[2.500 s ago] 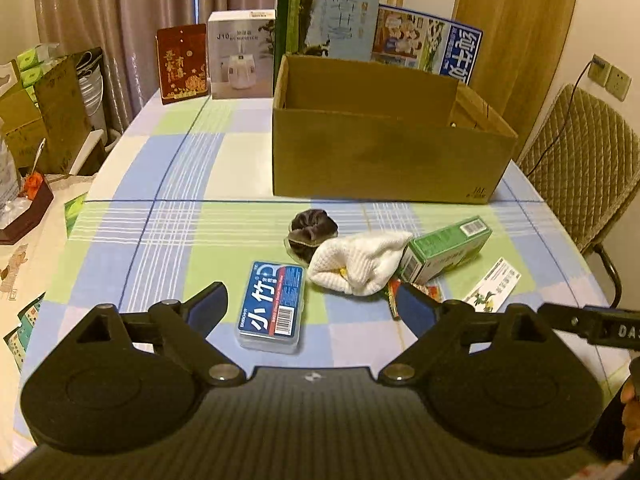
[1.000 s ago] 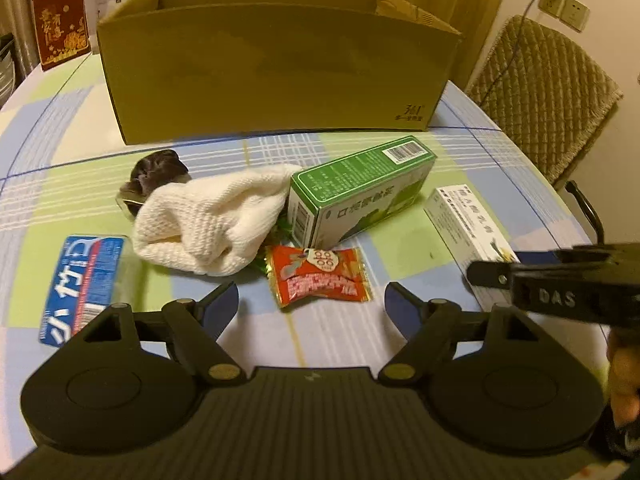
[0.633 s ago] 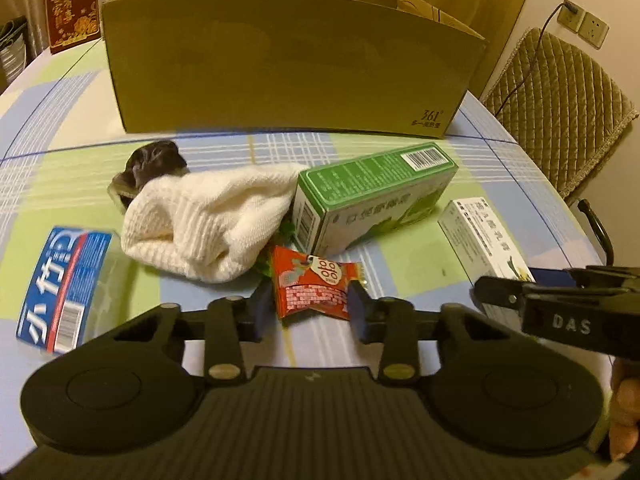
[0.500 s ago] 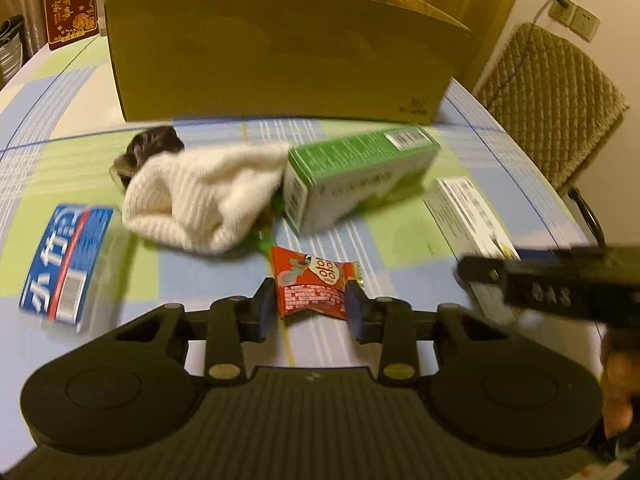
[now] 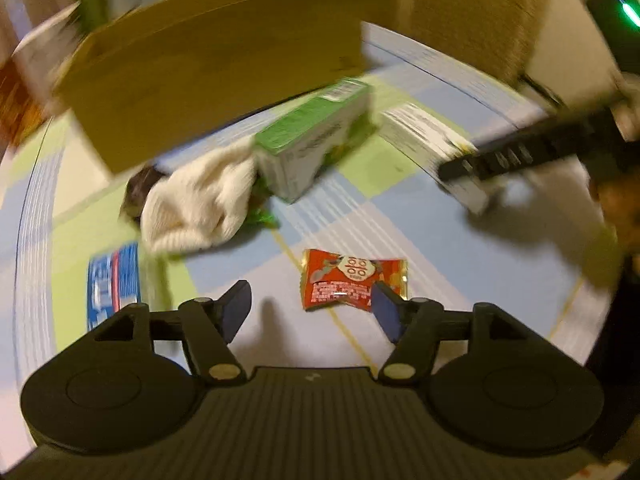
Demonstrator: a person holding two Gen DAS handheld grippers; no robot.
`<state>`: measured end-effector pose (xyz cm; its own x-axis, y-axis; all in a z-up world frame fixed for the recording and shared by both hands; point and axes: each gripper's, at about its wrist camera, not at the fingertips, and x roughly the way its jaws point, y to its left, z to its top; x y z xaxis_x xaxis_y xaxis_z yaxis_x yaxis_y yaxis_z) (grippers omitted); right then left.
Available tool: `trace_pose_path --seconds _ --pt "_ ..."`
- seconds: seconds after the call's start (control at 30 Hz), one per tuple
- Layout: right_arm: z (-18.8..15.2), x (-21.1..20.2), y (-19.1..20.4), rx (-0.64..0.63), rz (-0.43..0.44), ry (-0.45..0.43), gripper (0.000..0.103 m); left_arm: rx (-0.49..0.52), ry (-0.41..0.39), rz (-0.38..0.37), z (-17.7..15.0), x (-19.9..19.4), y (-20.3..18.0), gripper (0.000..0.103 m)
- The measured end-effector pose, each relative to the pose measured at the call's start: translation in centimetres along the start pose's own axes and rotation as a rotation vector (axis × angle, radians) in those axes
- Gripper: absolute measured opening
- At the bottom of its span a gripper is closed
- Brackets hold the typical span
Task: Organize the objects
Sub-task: 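Grasp the red candy packet with the left tool while the right tool holds the ointment box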
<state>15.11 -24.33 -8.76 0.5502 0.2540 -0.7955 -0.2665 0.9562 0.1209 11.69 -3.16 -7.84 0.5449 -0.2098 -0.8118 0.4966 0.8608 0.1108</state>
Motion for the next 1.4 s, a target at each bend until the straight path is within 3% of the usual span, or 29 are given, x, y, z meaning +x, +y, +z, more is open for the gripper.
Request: trace_pose_path --seconds 0.1,0.2,0.4,0.5,0.77,1.0,1.3,1.4 --pt "0.1 0.2 0.0 0.001 -0.005 0.001 0.046 0.137 0.017 0.009 0.0 0.7 -1.0 0.064" --pt "0.0 0.4 0.1 0.002 -0.001 0.005 0.048 0.18 0.001 0.031 0.0 1.6 -1.7 0.067" --pt "0.2 0.5 -0.5 0.031 -0.014 0.002 0.053 0.068 -0.024 0.032 1.4 3.1 -1.2 0.065" --pt "0.1 0.5 -0.5 0.022 -0.017 -0.004 0.053 0.005 -0.008 0.02 1.6 2.9 -0.9 0.049" --pt "0.1 0.6 -0.1 0.005 -0.014 -0.006 0.053 -0.154 -0.01 -0.004 0.8 2.4 -0.8 0.028" --pt "0.6 1.4 0.7 -0.052 -0.031 -0.017 0.053 -0.242 -0.02 -0.018 0.7 2.4 -0.2 0.026" --pt "0.4 2.2 1.7 -0.116 -0.065 -0.017 0.053 -0.229 -0.033 0.011 0.7 2.8 -0.5 0.029" --pt "0.3 2.2 1.9 -0.13 -0.061 -0.017 0.045 -0.23 -0.034 0.01 0.7 2.8 -0.5 0.029"
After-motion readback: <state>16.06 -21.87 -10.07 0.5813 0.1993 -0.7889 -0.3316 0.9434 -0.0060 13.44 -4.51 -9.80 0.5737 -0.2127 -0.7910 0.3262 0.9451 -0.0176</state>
